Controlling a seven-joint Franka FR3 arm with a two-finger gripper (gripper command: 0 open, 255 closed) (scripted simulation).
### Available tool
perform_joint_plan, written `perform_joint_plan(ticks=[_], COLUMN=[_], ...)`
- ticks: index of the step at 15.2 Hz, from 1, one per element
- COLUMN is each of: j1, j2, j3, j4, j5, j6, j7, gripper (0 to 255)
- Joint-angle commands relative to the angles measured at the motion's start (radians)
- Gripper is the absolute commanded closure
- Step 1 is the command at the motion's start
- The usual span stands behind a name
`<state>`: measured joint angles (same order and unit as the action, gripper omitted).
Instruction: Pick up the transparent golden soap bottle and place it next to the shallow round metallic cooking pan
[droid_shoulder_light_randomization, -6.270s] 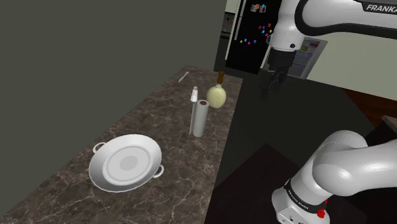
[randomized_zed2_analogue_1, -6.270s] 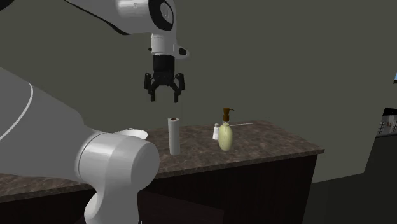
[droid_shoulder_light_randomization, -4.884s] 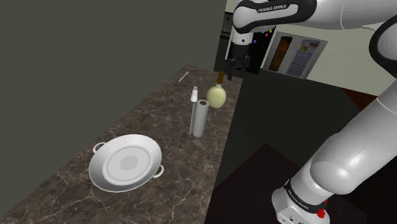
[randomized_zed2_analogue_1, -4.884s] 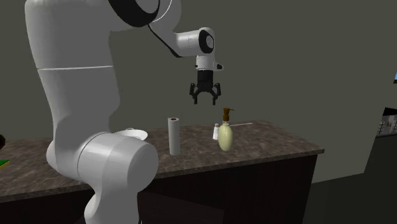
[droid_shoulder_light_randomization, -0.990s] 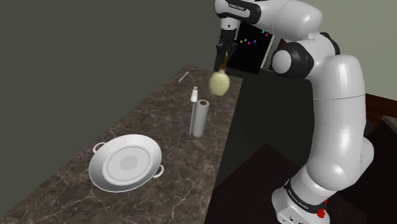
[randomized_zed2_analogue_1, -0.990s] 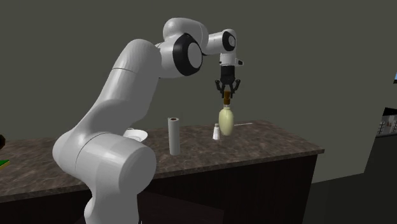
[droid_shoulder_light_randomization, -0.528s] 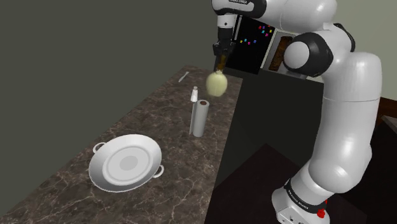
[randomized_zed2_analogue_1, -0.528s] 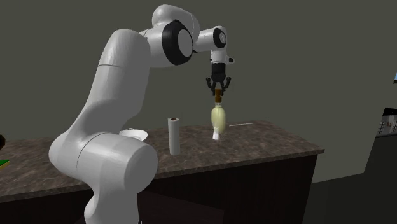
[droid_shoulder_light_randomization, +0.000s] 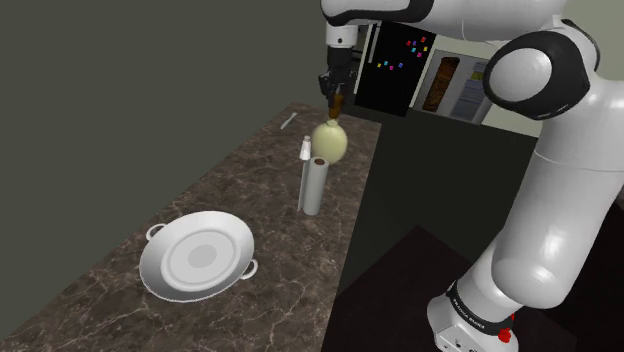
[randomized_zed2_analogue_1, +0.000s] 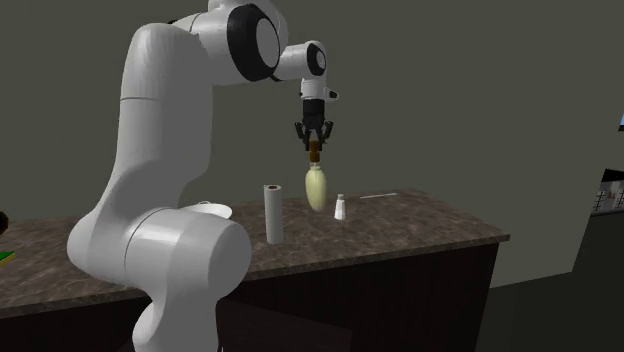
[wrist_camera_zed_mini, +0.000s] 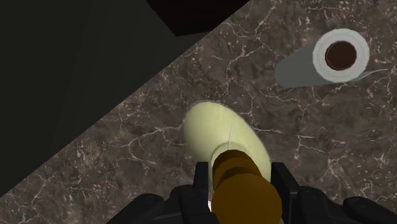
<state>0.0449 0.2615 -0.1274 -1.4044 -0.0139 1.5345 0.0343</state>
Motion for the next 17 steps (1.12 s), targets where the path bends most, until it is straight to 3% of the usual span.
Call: perform_joint_plan(ticks=[1, 9, 17], j1=[0.03, 0.135, 0.235], j2=[-0.04, -0.137, -0.169], j3=[0.016, 0.09, 0.172], j4=[-0.053, -0.18, -0.221], j5=[-0.003, 0.001, 0.017], j6=[0.013, 0.039, 0.047], j7=[0.046, 0.224, 0.405], gripper=[255, 255, 255])
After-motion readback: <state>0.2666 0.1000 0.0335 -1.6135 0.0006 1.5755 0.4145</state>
